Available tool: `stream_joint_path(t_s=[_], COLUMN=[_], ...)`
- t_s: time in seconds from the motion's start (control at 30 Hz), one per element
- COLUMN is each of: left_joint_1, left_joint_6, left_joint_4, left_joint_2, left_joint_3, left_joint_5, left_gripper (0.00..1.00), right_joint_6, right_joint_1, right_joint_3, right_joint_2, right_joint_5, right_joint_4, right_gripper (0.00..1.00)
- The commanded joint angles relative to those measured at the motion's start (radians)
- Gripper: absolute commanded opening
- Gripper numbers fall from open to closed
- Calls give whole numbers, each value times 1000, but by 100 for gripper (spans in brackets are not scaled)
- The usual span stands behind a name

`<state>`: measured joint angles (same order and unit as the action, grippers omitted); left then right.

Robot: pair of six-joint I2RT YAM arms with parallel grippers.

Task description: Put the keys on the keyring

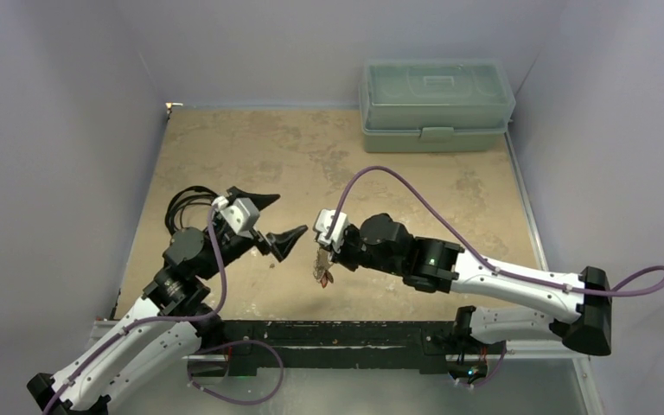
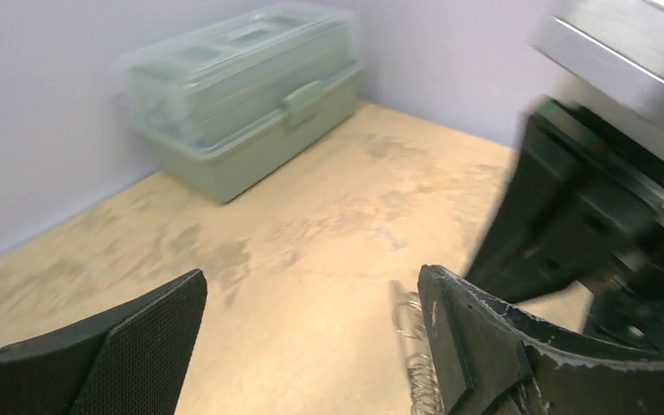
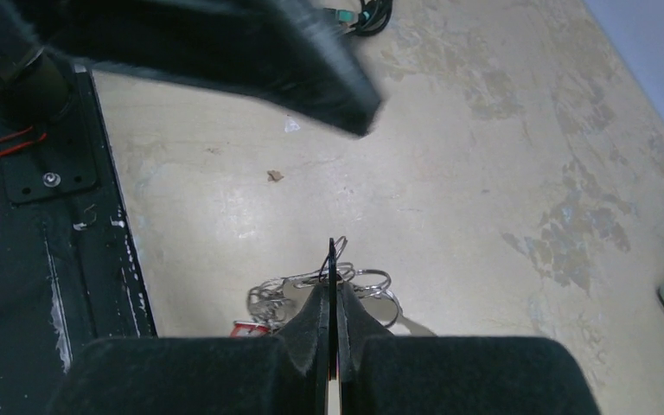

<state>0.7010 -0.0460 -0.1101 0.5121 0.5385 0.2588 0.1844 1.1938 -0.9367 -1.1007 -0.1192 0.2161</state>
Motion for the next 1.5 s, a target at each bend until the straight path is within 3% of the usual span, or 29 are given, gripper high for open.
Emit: stream_joint_path(t_s=[0.0,0.23,0.5,0.67,0.83,0.97,1.2,1.47], left_joint_1=[-10,-12,-14,-17,-19,-20,-24,-26], left_joint_6=[-51,-19,15,27,33,32,32,31], left_joint_4=[103,165,174,179,179,184,188,191], left_joint_2=[32,-8,-72,-81,-77,-72,-67,-63], left_joint_3=[91,100,86,83,86,89,92,93], left_joint_5=[-345,-518,-654,-669,-640,-620,-612,-607], left_gripper=[93,97,99,99,98,97,97,96], right_joint_6=[-44,-29,77,74,-59,-141,-240,-378], right_joint_1=[0,0,-2,-12,-31,-59,-78,-81], right_joint_3=[-79,-190,-393,-257,-42,61,87,23], right_joint_2=[-60,-238,-447,-433,-403,-398,-384,-499], right_joint_5=[6,-2,-125,-96,-67,-87,-106,-99], right_joint_4=[-102,-138,-123,-188,-277,-252,-147,10], right_gripper=[0,0,0,0,0,0,0,0])
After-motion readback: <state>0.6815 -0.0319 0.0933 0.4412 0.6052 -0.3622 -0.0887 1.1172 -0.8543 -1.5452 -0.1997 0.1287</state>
